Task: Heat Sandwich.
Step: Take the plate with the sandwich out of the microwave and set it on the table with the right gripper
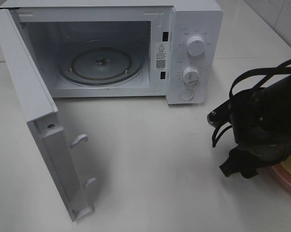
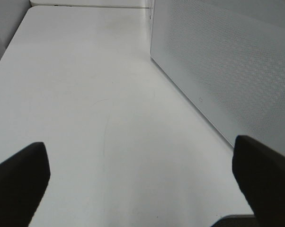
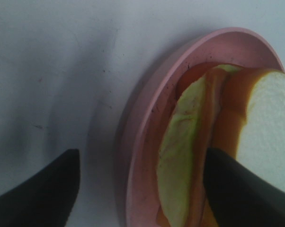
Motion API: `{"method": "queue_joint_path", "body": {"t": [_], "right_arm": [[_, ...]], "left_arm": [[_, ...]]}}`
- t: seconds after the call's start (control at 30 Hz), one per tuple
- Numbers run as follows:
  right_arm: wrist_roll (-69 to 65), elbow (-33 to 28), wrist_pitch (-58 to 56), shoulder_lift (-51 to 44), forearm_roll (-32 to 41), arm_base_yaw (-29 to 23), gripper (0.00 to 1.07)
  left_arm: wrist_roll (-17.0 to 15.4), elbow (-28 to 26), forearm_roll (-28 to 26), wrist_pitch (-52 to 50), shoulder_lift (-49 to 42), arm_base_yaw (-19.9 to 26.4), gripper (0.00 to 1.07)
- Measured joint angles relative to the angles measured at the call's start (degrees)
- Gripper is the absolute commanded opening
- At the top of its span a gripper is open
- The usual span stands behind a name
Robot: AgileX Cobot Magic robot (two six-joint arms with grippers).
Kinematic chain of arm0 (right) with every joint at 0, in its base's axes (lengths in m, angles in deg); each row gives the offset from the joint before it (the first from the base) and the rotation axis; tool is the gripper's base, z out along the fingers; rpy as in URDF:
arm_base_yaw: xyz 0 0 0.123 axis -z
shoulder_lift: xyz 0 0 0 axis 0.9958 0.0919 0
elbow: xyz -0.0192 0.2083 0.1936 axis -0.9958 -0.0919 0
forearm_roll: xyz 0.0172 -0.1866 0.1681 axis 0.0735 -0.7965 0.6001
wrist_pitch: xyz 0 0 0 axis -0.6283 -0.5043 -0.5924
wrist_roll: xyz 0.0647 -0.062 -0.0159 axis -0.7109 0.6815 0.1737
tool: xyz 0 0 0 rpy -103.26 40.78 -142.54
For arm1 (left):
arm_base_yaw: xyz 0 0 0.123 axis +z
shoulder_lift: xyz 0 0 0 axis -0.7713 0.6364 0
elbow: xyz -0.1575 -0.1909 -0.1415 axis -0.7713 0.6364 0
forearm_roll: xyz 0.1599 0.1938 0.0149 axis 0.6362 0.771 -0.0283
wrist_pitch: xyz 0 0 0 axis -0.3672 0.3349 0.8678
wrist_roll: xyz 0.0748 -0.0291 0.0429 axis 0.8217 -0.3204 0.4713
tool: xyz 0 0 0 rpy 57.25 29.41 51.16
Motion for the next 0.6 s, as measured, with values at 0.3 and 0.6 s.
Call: {"method": "queue_joint_path", "body": {"t": [0.3,0.6], "right_arm": [[9.00,-0.06,1.20,-12.03,3.61,0.00,0.78],[18.79,-0.06,1.38,-24.75,9.17,0.00,0.76]], "left_arm": [[0.00,0.00,0.00,0.00,0.00,0.00,1.00],[0.00,0.00,0.00,0.00,0.00,0.00,1.00]]}}
